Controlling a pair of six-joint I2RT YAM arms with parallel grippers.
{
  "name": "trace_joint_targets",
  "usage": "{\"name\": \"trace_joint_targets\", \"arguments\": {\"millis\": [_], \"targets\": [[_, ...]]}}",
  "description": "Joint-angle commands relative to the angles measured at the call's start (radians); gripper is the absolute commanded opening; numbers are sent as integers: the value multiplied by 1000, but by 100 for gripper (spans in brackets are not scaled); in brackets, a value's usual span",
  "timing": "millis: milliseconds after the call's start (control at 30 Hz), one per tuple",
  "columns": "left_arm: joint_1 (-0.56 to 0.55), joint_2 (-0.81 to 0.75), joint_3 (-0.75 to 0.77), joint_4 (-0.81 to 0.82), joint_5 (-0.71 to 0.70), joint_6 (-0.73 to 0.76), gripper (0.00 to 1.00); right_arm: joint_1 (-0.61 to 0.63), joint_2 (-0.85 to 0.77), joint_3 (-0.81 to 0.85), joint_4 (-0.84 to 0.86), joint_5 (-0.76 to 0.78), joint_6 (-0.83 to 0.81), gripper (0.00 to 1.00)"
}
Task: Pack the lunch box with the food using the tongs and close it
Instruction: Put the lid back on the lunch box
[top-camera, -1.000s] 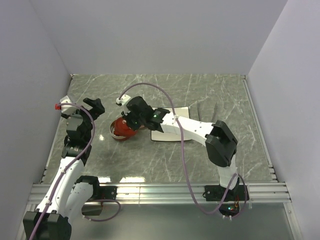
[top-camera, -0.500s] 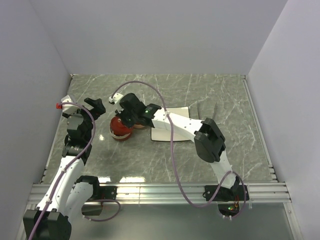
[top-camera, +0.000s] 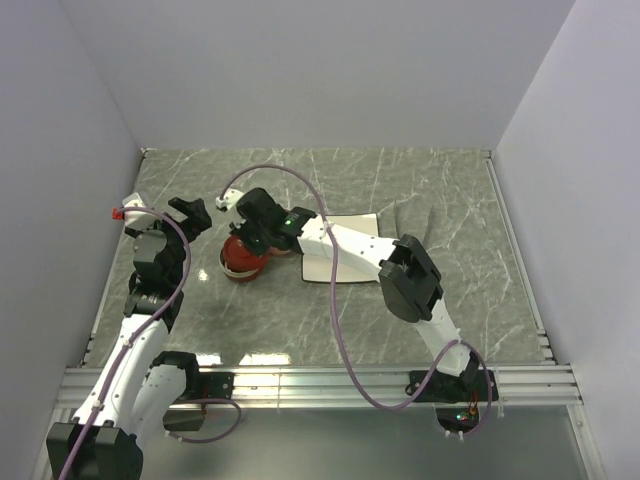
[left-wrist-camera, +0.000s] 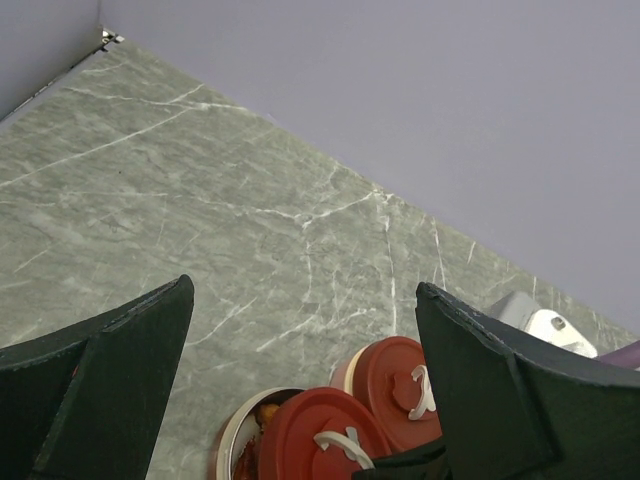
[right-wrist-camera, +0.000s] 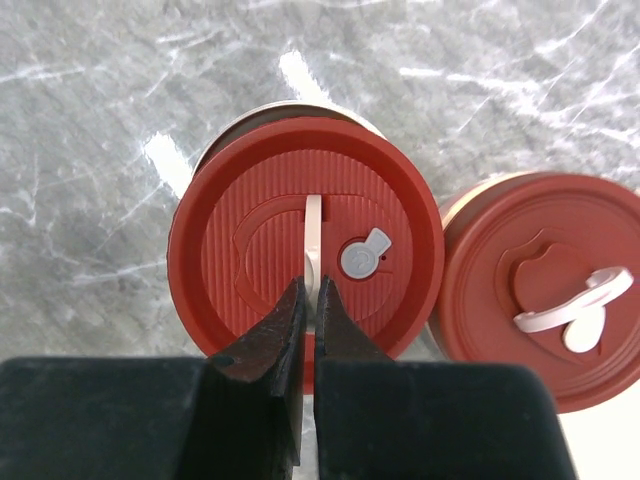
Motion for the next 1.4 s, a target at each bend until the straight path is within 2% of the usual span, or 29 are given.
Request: {"name": "trace_joint_targets", "arguments": {"millis": [0,233,433,1367], "targets": [[5,-13,-4,38,15,-10,99,-7,13,67,14,19,-24,0],[5,-9,-2,38,19,-8,100,-7,50,106,9,-7,-18,0],[5,-7,-2,40,23,-8,100,0,48,75,34,-15,-15,0],[5,-20,-7,37,32,-7,99,58,123,130,12,82,-48,0]]}}
